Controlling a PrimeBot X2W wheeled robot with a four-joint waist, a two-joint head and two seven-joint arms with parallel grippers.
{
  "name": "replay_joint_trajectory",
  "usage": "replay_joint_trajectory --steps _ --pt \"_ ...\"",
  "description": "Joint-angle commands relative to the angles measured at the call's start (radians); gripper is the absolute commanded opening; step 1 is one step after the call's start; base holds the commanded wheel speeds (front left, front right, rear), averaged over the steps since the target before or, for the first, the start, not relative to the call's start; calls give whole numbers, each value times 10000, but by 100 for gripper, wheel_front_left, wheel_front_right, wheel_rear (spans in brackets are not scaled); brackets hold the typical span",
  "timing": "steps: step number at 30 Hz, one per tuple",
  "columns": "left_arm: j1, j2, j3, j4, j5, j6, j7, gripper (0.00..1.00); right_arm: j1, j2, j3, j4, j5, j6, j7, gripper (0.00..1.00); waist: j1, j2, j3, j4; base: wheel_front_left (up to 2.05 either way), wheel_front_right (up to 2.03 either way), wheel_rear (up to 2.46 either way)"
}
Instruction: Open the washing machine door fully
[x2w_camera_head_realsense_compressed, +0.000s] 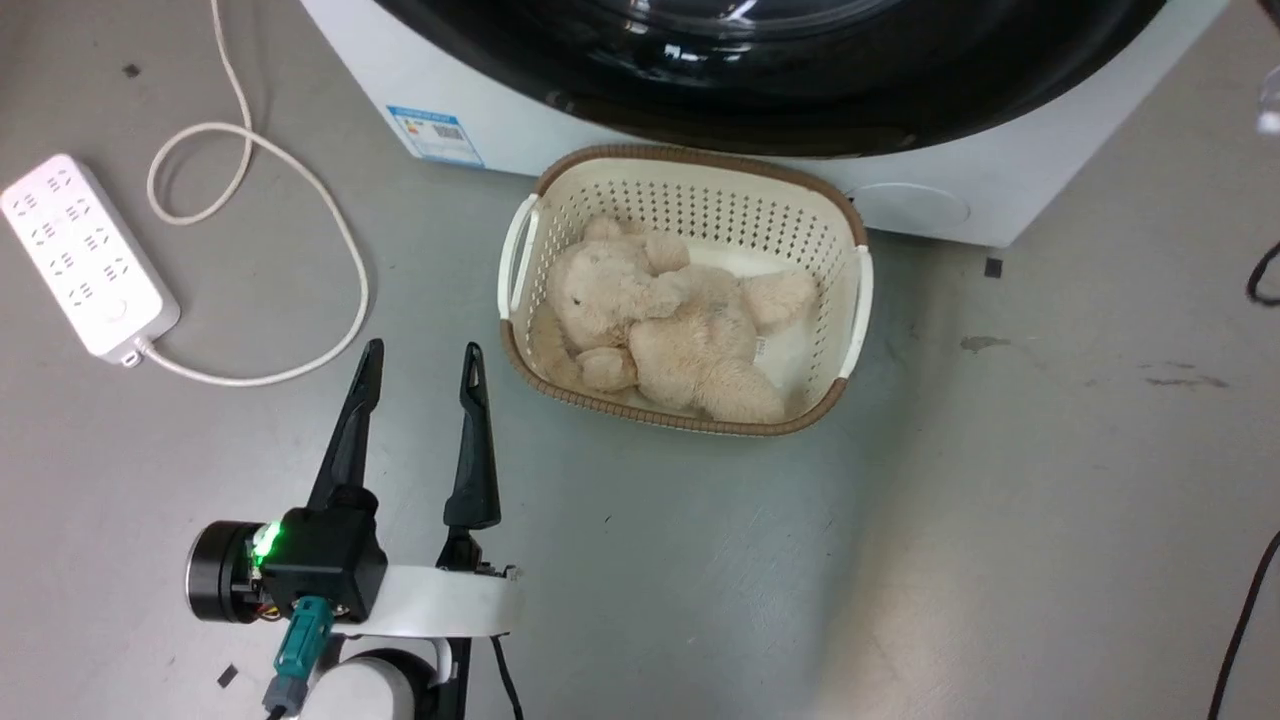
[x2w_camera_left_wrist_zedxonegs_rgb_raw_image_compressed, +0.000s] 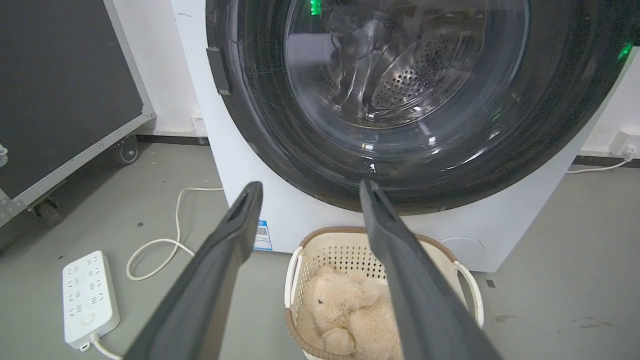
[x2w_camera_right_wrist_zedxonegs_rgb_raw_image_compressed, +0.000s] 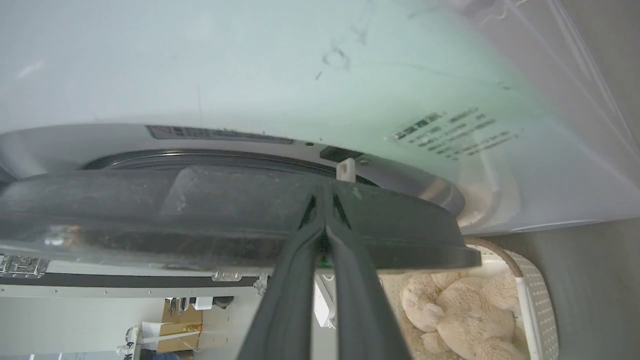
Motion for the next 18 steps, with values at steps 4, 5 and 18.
replay_joint_trajectory --steps 4,5,18 --pt "-232 4 -146 -152 -118 123 -214 100 -1192 -322 -258 994 224 -1 474 0 -1 -1 282 174 0 0 0" --pt "-252 4 -173 -171 -128 138 -235 100 -1367 -371 -315 1175 259 -2 550 0 -1 -1 331 204 0 0 0" --pt "-365 4 -404 -216 -232 375 -507 100 -2079 -816 -815 2917 875 -3 2184 0 -1 -1 294 508 0 0 0"
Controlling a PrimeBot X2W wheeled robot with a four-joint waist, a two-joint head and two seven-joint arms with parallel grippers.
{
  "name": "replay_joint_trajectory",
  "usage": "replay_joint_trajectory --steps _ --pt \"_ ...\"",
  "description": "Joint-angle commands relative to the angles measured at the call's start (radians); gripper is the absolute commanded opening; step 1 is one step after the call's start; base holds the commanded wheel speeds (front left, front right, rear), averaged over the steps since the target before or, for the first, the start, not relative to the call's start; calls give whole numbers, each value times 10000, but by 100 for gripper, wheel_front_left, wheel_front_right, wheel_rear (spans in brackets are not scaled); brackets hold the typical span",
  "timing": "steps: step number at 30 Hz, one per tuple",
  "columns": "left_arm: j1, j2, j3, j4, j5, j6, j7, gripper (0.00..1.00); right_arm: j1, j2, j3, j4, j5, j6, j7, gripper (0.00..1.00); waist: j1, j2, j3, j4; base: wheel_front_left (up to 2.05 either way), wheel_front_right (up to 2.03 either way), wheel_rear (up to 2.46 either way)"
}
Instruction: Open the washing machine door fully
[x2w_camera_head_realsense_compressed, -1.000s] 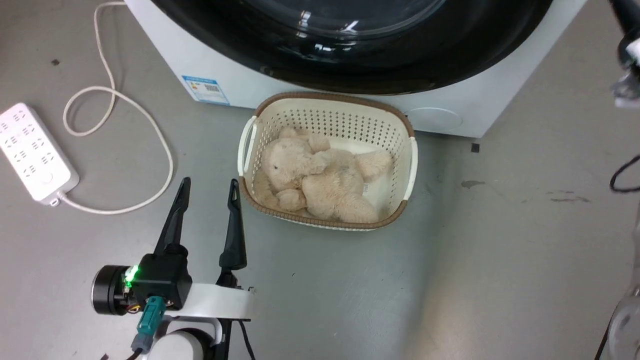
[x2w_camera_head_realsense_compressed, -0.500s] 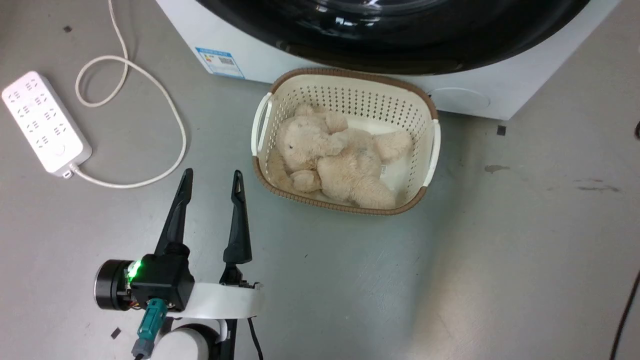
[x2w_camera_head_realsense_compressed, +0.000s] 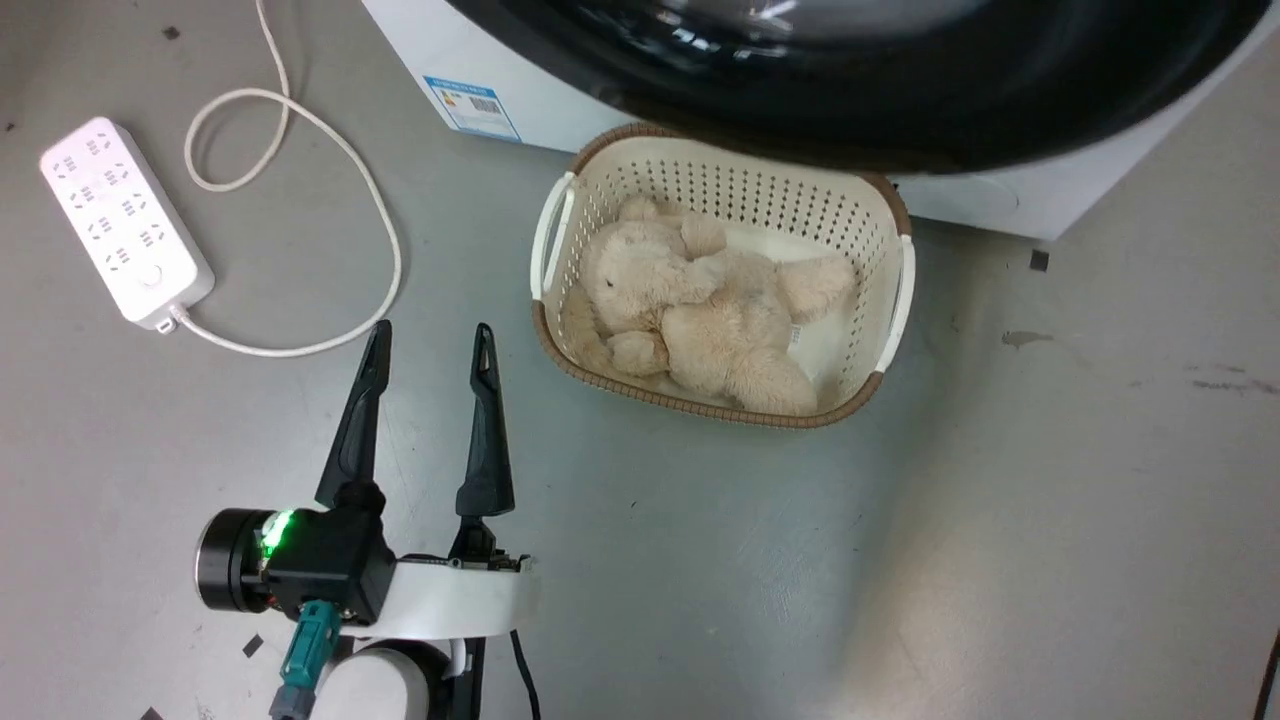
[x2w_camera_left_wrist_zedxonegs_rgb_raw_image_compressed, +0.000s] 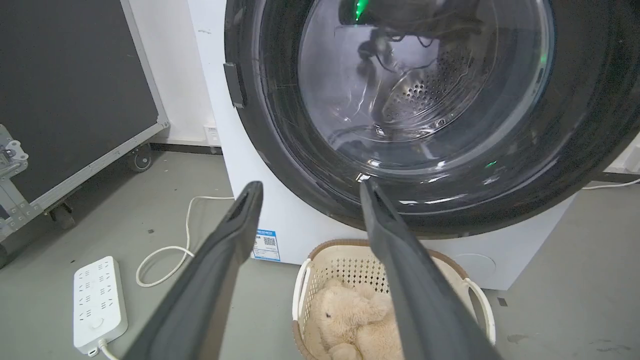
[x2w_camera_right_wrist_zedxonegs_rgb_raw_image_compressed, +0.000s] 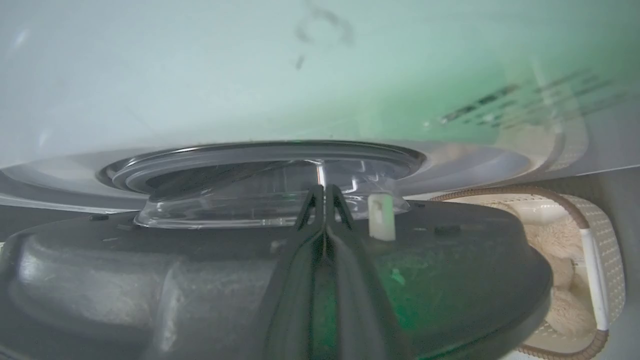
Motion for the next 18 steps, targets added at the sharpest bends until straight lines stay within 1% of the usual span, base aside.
replay_joint_trajectory --steps 1,4,7,13,15,18 --pt "-147 6 -29 -17 -71 48 -102 100 -28 147 -91 252 259 12 257 0 0 0 -127 -7 0 0 0" --pt "-70 6 -38 37 -72 37 -165 100 402 250 -204 236 588 12 773 0 0 0 -421 -46 0 0 0" --pt "75 6 -56 136 -71 -46 -222 100 932 598 -233 41 932 12 1456 0 0 0 -754 -122 0 0 0" --pt "559 6 60 403 -5 -421 -222 100 2723 1611 -6 -1077 1165 12 2273 0 0 0 -1563 -396 0 0 0" --pt "722 9 -2 572 42 -620 -222 100 3334 1876 107 -1500 1228 12 2570 0 0 0 -1787 -467 0 0 0" --pt "923 9 -30 726 60 -765 -222 100 4220 2138 309 -2139 1409 12 3025 0 0 0 -2108 -546 0 0 0"
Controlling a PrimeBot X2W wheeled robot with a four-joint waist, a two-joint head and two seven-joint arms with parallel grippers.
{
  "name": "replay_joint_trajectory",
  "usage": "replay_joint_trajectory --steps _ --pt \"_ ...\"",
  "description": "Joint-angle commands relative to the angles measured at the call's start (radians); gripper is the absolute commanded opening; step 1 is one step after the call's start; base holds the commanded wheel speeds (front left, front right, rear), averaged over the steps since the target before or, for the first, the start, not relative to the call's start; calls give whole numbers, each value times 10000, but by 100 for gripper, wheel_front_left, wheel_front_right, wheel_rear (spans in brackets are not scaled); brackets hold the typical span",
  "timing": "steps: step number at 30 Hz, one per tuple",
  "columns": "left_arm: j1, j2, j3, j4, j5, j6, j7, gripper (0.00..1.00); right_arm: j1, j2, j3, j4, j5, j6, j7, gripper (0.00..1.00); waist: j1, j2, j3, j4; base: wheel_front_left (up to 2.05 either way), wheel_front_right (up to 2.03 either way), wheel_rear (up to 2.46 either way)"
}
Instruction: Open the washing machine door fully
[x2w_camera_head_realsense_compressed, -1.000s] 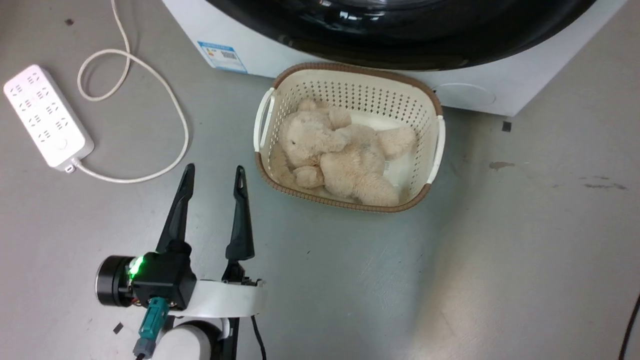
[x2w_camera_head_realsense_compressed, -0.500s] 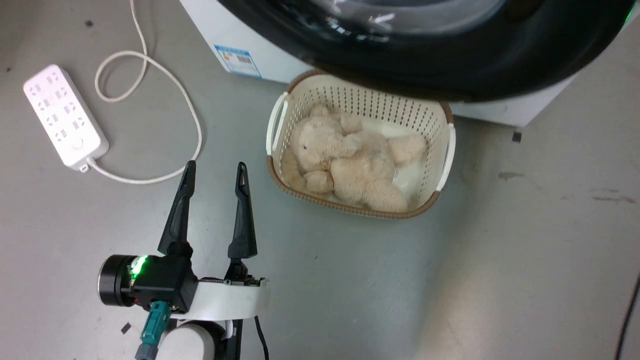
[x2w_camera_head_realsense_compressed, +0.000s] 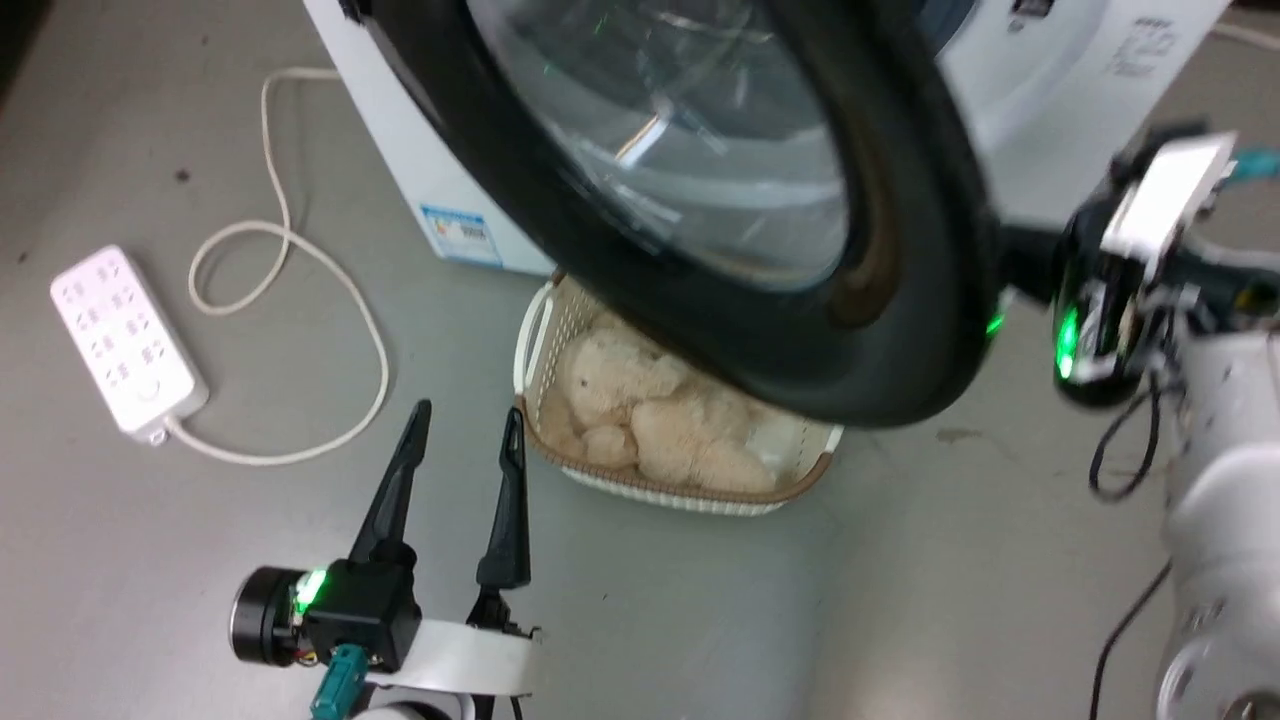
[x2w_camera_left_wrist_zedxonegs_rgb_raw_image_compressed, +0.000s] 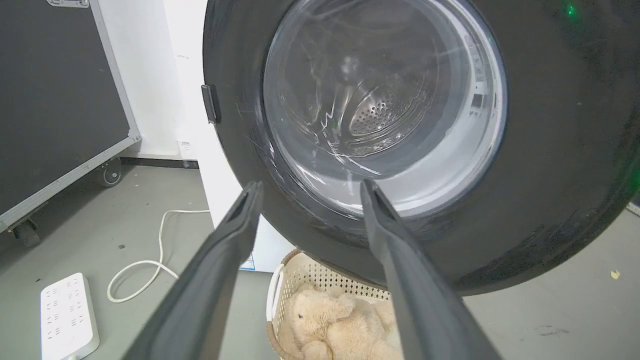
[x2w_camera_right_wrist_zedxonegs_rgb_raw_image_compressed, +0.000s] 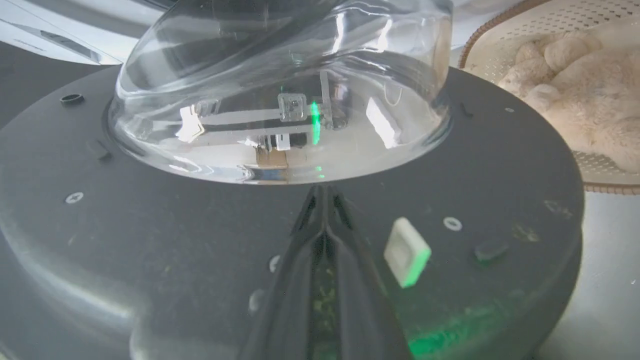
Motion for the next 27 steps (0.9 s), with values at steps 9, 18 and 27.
replay_joint_trajectory --steps 9,18,27 --pt "552 8 -92 283 -119 -252 -55 100 2015 97 2574 -855 2951 10 816 0 2 -1 -995 -50 0 0 0" --pt "876 7 -136 512 -225 -438 -55 100 3577 99 6355 -2110 5869 10 -232 0 2 -1 -1378 71 0 0 0" --pt "1015 7 -200 653 -337 -470 -55 100 4341 100 9322 -3085 7487 10 -1926 0 2 -1 -1509 285 0 0 0"
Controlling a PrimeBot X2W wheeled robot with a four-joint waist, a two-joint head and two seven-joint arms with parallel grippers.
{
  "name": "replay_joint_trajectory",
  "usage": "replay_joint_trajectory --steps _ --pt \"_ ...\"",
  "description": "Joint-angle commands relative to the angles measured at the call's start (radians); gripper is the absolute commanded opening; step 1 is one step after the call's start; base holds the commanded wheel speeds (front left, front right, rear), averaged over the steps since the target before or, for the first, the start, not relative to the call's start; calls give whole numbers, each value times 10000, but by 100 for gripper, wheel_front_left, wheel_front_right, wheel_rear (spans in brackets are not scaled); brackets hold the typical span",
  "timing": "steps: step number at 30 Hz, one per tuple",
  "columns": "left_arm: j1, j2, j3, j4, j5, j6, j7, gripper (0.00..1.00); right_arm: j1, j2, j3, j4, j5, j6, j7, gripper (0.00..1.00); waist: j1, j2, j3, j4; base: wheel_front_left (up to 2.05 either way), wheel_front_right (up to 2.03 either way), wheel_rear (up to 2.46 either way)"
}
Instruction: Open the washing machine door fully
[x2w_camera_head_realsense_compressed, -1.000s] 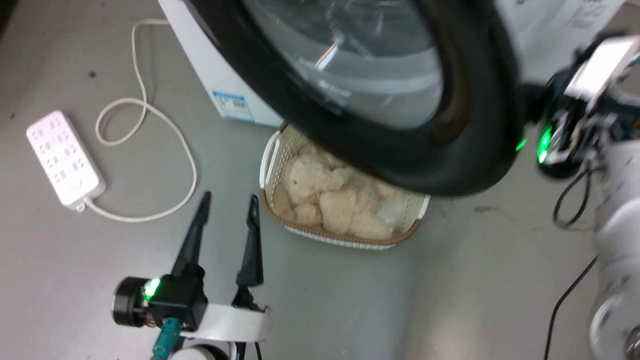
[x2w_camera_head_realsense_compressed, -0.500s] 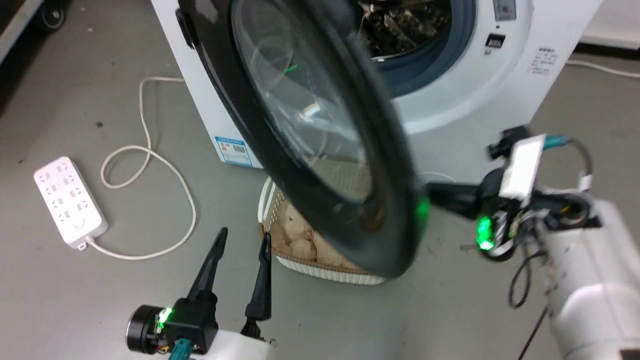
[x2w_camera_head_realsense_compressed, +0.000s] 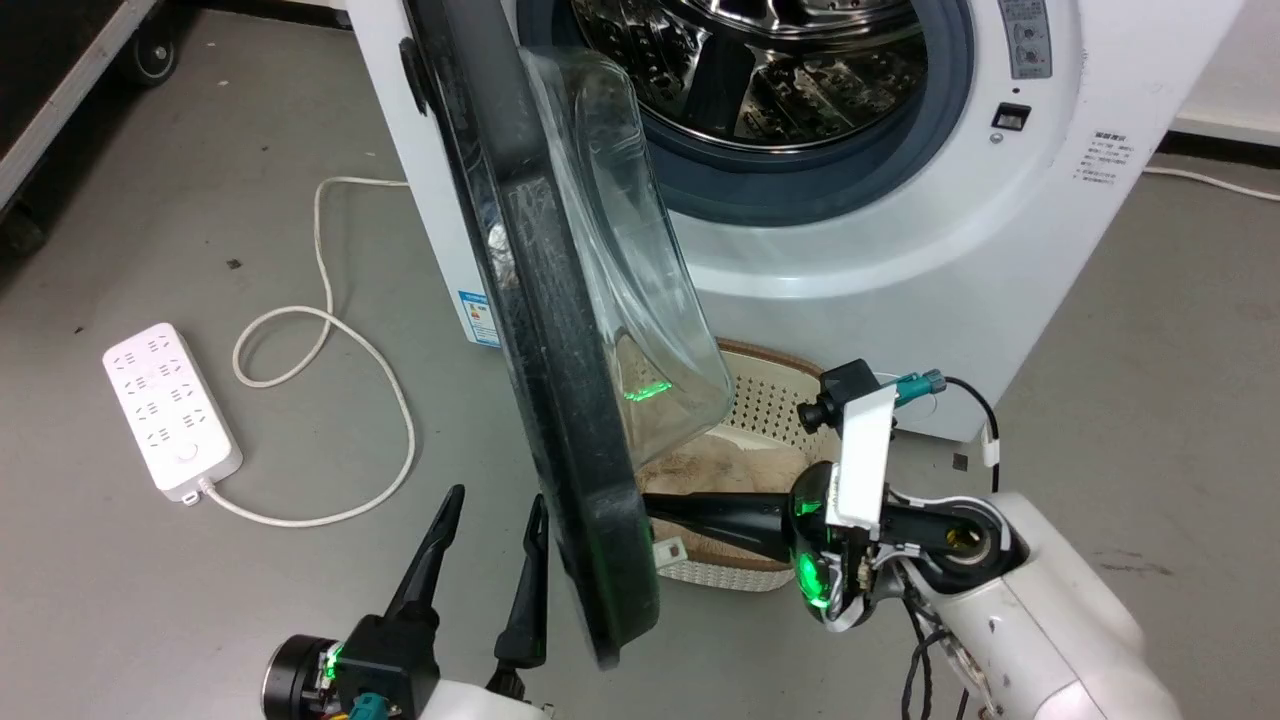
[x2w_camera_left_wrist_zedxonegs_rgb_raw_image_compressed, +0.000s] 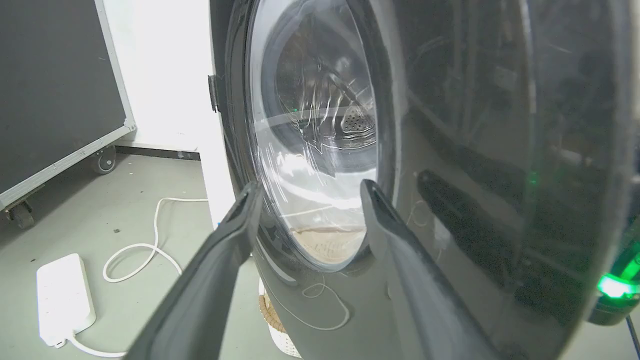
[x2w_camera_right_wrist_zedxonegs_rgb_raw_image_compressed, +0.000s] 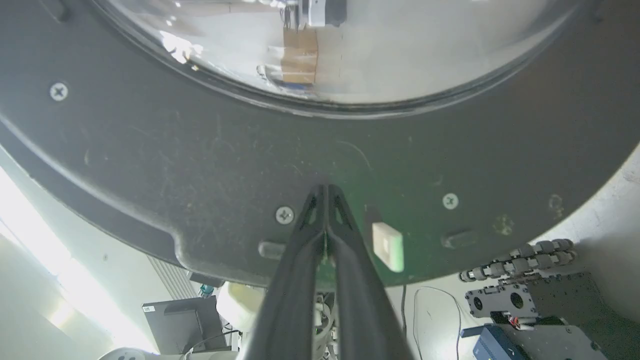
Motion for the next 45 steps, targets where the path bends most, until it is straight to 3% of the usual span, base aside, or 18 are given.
replay_joint_trajectory --steps 1,5,6,7,10,13,19,24,28,34,38,45 --pt "87 9 9 12 -23 36 -55 100 144 19 36 -26 83 10 -78 0 1 0 -3 7 0 0 0" --pt "105 9 158 4 -22 29 -55 100 41 -70 165 82 210 10 -570 0 1 0 -47 -58 0 0 0" --pt "115 9 205 7 -20 24 -55 100 8 -165 128 60 202 10 -784 44 1 0 -72 -91 0 0 0" --pt "126 9 250 13 -19 18 -55 100 -5 -272 72 12 188 10 -1018 100 1 0 -110 -125 0 0 0" --pt "177 9 377 41 -24 -49 -55 100 38 -745 -68 -369 -94 10 -1845 100 1 0 -270 -270 0 0 0" --pt "249 9 521 87 -44 -173 -55 100 269 -1479 -195 -1340 -1252 10 -3442 100 1 0 -458 -470 0 0 0" --pt "405 9 999 159 -132 -461 -55 100 1381 -3333 145 -3581 -5958 10 -7823 100 1 0 -895 -884 0 0 0" --pt "609 9 1448 180 -166 -689 -55 100 2726 -3754 -701 -4041 -9393 10 -10608 100 1 0 -1147 -1157 0 0 0" --pt "722 9 1592 194 -186 -860 -55 100 4113 -3166 -2134 -4438 -12139 10 -11439 100 1 0 -1221 -1301 0 0 0" --pt "793 9 1597 341 -242 -1036 -55 100 6351 -1064 -4321 -5491 -15394 10 -11635 100 1 0 -1306 -1313 0 0 0" --pt "763 9 1550 395 -287 -1080 -55 100 7281 -215 -4900 -6316 -16246 10 -11668 100 1 0 -1317 -1288 0 0 0" --pt "748 9 1523 488 -306 -1109 -55 100 8026 8 -4950 -6760 -16590 10 -11674 100 1 0 -1313 -1296 0 0 0"
